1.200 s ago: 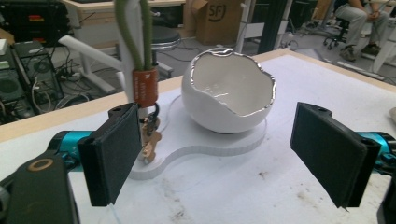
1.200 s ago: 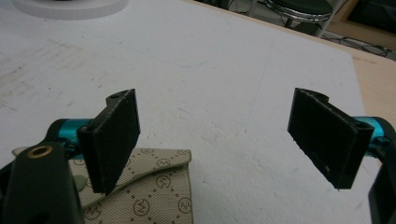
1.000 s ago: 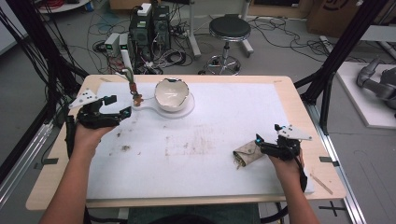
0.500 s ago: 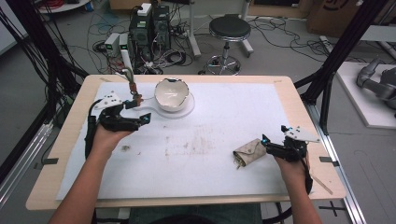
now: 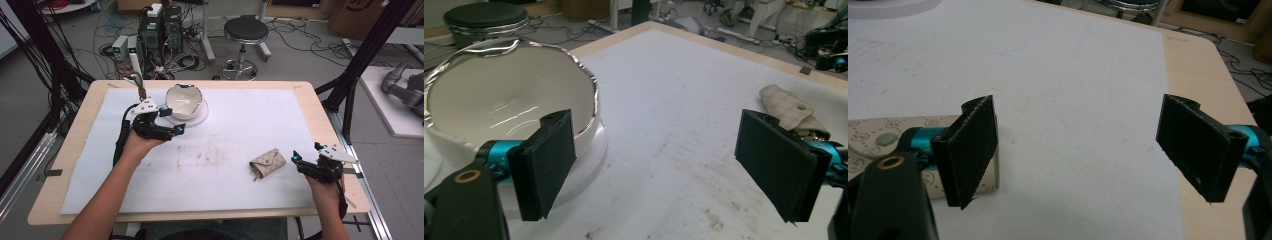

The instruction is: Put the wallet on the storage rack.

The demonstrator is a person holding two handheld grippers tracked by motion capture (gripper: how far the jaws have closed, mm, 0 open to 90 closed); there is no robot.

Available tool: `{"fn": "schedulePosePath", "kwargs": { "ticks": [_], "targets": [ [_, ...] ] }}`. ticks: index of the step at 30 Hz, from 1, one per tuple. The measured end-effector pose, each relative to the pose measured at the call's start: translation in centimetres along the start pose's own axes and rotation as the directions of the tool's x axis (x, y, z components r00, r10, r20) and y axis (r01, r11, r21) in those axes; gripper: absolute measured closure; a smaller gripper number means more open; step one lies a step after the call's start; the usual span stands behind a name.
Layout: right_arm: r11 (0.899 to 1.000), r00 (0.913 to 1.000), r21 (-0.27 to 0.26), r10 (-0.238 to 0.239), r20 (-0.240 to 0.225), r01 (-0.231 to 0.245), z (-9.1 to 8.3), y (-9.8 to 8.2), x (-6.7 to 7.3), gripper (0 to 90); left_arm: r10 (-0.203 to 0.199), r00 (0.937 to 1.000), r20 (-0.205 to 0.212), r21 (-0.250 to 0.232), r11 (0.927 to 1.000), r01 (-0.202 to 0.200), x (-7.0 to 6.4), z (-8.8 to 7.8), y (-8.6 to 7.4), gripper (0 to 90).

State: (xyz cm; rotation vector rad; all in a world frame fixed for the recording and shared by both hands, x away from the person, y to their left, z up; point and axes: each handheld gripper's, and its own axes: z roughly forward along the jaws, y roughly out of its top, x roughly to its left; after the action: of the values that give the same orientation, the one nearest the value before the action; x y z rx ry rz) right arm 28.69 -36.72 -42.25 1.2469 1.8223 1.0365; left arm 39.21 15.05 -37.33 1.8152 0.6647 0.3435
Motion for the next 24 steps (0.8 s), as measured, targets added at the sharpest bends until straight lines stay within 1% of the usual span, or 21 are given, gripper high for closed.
{"fn": "schedulePosePath", "kwargs": {
  "ticks": [3,5,7,11,12,13,14,15,16,19,20,22,24],
  "targets": [
    [1.0,0.9997,-0.002,0.01,0.02,-0.01,-0.8,-0.5,-0.6,17.1,-0.001,0.9997,0.024,0.004,1.0,0.001,-0.5,1.2,0.1,16.5],
    [1.0,0.9995,-0.001,0.017,0.028,-0.017,-1.2,-0.7,-0.8,17.1,0.009,0.9991,0.043,0.015,0.9998,-0.01,-0.9,2.0,0.3,16.4],
    [1.0,0.9991,0.0,0.023,0.035,-0.023,-1.5,-0.9,-1.0,17.1,0.015,0.9982,0.058,0.011,0.9998,-0.016,-1.5,2.8,0.5,16.5],
    [0.999,0.9984,0.004,0.032,0.047,-0.033,-2.2,-1.3,-1.3,17.1,0.026,0.9944,0.103,0.025,0.9993,-0.028,-3.0,4.6,0.6,16.5],
    [0.999,0.9984,0.004,0.032,0.047,-0.033,-2.2,-1.3,-1.3,17.1,0.026,0.9944,0.103,0.025,0.9993,-0.028,-3.0,4.6,0.6,16.5],
    [0.999,0.9981,0.004,0.031,0.054,-0.031,-2.4,-1.5,-1.4,17.1,0.031,0.9932,0.112,0.031,0.9989,-0.035,-3.3,5.0,0.6,16.5],
    [1.0,0.998,0.004,0.029,0.056,-0.029,-2.5,-1.5,-1.5,17.1,0.05,0.9914,0.121,0.033,0.9979,-0.055,-4.1,5.7,0.7,16.5],
    [0.999,0.9978,0.006,0.031,0.058,-0.031,-2.6,-1.6,-1.6,17.1,0.05,0.9914,0.121,0.033,0.9979,-0.055,-4.1,5.7,0.7,16.5],
    [0.999,0.9976,0.006,0.035,0.06,-0.035,-2.7,-1.6,-1.6,17.1,0.056,0.9894,0.134,0.034,0.9976,-0.061,-4.8,6.3,0.8,16.5],
    [0.999,0.9972,0.004,0.036,0.065,-0.037,-2.8,-1.7,-1.8,17.1,0.067,0.9863,0.15,0.037,0.9966,-0.074,-5.8,7.3,0.9,16.5],
    [0.999,0.9972,0.004,0.036,0.065,-0.037,-2.8,-1.7,-1.8,17.1,0.067,0.9863,0.15,0.037,0.9966,-0.074,-5.8,7.3,0.9,16.5],
    [0.999,0.997,0.005,0.039,0.067,-0.039,-2.9,-1.8,-1.9,17.1,0.077,0.9838,0.162,0.045,0.9953,-0.085,-6.5,7.9,1.0,16.5],
    [0.999,0.997,0.005,0.036,0.068,-0.036,-3.0,-1.8,-1.9,17.1,0.084,0.9839,0.158,0.059,0.9937,-0.095,-7.3,8.5,1.0,16.2]
  ]
}}
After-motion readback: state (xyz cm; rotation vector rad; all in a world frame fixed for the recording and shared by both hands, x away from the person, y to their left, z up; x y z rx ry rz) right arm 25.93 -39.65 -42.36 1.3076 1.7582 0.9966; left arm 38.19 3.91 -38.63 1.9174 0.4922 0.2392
